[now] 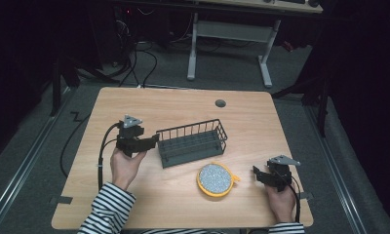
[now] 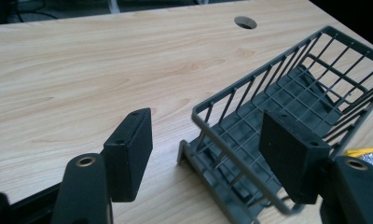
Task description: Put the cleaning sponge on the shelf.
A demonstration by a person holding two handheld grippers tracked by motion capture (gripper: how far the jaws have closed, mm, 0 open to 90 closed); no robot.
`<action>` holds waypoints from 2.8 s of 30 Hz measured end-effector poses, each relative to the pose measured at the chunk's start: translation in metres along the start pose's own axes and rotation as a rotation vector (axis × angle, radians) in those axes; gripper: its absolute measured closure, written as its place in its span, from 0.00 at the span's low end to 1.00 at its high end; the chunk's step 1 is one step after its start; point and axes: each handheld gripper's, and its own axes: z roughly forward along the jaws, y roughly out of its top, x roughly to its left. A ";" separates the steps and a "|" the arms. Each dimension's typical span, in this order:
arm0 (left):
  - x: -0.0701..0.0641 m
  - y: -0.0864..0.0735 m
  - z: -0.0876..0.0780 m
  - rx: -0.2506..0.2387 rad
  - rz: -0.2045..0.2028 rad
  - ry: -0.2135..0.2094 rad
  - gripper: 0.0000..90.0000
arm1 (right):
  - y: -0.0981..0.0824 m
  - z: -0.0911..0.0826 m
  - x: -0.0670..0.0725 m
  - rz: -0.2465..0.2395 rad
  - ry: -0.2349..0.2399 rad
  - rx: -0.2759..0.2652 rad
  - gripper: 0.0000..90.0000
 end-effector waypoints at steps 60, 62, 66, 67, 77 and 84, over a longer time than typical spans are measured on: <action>0.039 -0.120 0.019 0.083 -0.027 0.177 0.35 | 0.057 -0.018 0.053 -0.121 0.402 0.005 0.47; 0.039 -0.120 0.019 0.084 -0.027 0.177 0.35 | 0.058 -0.014 0.060 -0.135 0.413 0.029 0.46; 0.040 -0.120 0.019 0.084 -0.027 0.176 0.35 | 0.062 -0.009 0.072 -0.174 0.434 0.066 0.46; 0.040 -0.120 0.019 0.084 -0.027 0.175 0.35 | 0.064 -0.007 0.074 -0.184 0.437 0.077 0.46; 0.041 -0.120 0.019 0.081 -0.034 0.169 0.35 | 0.075 0.008 0.090 -0.254 0.438 0.183 0.46; 0.041 -0.120 0.018 0.080 -0.039 0.164 0.35 | 0.081 0.014 0.094 -0.272 0.443 0.261 0.48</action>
